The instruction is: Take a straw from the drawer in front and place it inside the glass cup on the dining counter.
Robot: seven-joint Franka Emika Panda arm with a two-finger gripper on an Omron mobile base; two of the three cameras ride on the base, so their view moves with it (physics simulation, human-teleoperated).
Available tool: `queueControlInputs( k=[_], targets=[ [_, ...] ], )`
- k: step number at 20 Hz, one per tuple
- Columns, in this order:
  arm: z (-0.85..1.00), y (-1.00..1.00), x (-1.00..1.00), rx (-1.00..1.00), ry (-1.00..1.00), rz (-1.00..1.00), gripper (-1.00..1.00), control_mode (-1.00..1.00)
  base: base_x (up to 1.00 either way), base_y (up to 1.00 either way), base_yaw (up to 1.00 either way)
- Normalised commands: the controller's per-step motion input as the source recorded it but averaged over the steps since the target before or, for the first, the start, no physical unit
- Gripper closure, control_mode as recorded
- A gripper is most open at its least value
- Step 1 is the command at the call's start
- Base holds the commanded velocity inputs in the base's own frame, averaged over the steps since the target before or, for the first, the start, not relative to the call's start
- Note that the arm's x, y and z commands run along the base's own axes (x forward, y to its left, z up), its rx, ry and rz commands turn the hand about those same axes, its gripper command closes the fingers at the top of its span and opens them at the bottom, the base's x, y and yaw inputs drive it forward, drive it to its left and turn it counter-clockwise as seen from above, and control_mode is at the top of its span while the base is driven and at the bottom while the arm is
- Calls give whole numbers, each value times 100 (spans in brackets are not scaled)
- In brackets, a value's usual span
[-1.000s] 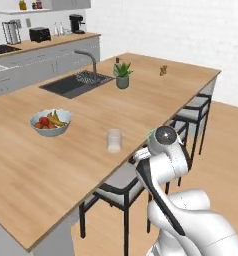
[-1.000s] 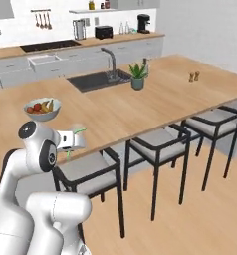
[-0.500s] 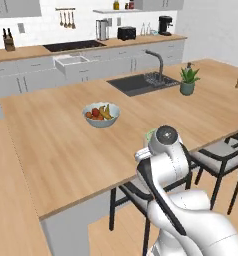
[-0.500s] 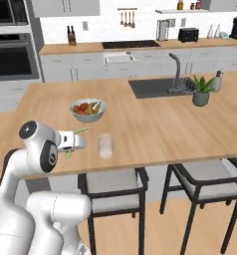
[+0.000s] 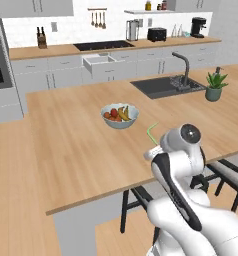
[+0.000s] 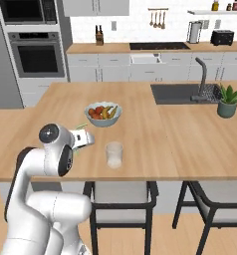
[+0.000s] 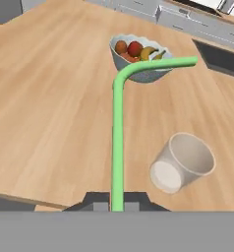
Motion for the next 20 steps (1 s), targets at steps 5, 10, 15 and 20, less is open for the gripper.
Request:
queueControlInputs(
  k=[5, 10, 15, 20],
  targets=[
    [-4, -60, 0, 19, -49, 32, 100, -100, 0, 0, 0],
    [-5, -71, 2, 36, -56, 33, 100, -100, 0, 0, 0],
    [-1, -31, 27, 41, -27, 27, 100, -100, 0, 0, 0],
    [3, -10, 62, 38, -1, 22, 100, -100, 0, 0, 0]
  ],
)
